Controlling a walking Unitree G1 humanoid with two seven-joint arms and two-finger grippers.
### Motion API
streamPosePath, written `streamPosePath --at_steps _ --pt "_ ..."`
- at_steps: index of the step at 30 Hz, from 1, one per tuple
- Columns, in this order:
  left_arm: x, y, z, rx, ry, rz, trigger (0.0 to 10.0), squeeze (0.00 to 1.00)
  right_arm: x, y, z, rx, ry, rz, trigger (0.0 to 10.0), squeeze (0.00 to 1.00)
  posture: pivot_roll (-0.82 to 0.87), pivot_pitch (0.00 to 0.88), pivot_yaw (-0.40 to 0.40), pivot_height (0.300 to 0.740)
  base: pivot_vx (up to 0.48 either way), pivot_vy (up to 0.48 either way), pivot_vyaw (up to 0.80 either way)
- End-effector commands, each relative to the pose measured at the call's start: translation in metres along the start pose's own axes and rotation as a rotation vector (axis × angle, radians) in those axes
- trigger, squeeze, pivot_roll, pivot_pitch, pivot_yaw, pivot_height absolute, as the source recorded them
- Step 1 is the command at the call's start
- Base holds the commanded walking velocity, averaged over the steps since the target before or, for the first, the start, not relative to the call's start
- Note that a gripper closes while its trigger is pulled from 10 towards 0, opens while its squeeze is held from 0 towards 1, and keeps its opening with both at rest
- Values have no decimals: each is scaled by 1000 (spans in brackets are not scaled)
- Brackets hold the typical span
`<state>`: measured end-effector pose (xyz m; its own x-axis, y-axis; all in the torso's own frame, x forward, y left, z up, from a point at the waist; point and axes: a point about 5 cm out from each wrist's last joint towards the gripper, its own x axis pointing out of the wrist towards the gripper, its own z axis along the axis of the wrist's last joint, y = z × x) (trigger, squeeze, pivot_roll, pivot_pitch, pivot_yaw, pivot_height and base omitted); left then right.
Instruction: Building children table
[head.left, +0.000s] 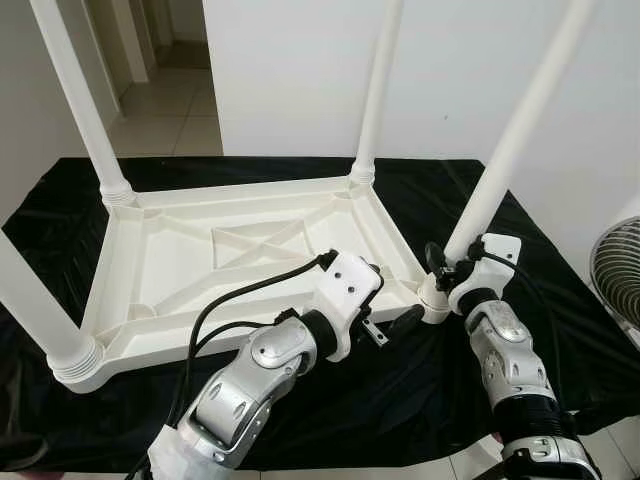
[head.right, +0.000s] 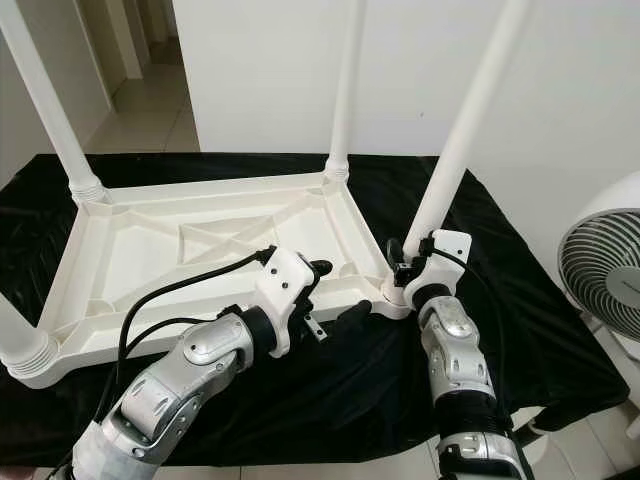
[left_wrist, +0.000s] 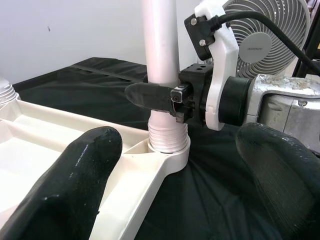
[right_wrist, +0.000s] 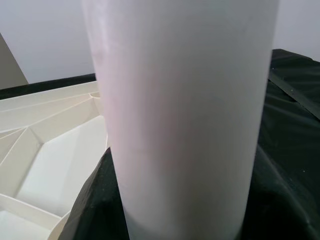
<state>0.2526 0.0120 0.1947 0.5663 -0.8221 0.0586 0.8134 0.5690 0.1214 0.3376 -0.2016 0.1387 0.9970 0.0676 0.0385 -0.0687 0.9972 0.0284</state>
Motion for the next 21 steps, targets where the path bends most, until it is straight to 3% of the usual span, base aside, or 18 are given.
streamPosePath --at_steps 1,10,21 --pt "-2 -1 0 -6 4 -26 10000 0 -22 -3 -59 -7 256 -28 10000 0 10 60 2 740 0 0 0" --pt "-3 1 1 -6 3 -15 10000 0 -37 1 -67 -102 214 11 10000 0 8 69 4 740 0 0 0" --pt "-4 3 2 -6 4 -17 10000 0 -53 4 -72 -124 168 32 10000 0 4 74 21 740 0 0 0"
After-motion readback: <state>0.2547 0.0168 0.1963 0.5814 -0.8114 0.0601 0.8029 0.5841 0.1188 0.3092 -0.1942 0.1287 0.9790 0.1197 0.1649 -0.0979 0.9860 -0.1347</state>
